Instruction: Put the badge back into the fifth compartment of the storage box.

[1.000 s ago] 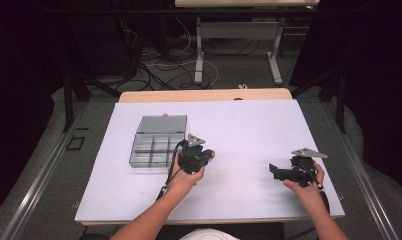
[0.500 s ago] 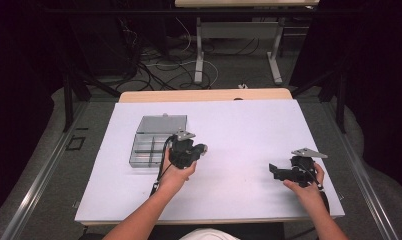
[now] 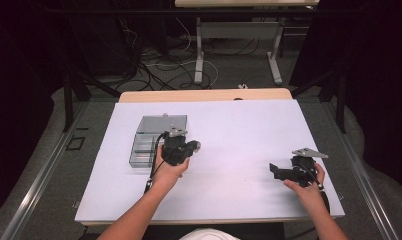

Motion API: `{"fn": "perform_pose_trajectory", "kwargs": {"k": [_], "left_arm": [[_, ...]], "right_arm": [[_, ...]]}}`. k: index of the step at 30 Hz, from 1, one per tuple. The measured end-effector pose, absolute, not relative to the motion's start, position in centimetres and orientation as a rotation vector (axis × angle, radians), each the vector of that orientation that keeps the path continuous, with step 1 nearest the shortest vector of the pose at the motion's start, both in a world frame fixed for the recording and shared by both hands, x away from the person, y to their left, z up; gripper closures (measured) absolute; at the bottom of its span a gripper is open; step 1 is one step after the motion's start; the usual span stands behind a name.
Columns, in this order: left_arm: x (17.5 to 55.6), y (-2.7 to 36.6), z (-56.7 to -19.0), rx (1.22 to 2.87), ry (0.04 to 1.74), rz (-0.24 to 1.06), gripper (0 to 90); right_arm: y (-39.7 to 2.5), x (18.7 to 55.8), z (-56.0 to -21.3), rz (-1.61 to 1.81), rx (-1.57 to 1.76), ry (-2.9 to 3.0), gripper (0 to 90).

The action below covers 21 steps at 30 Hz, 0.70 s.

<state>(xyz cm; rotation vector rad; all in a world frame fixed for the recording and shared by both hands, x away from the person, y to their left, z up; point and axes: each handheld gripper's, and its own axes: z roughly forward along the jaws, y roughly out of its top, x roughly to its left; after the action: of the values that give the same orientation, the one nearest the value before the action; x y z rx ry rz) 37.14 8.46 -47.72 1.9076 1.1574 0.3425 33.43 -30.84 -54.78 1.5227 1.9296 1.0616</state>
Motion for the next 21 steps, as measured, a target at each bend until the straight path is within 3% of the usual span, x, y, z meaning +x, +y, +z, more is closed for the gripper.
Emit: {"fn": "perform_pose_trajectory", "kwargs": {"k": [21], "left_arm": [[38.1,11.9,-46.7,1.854,1.228,0.37,88.3]], "right_arm": [[-30.9,33.4,-54.7,1.062,1.524,1.925,0.0]]}}
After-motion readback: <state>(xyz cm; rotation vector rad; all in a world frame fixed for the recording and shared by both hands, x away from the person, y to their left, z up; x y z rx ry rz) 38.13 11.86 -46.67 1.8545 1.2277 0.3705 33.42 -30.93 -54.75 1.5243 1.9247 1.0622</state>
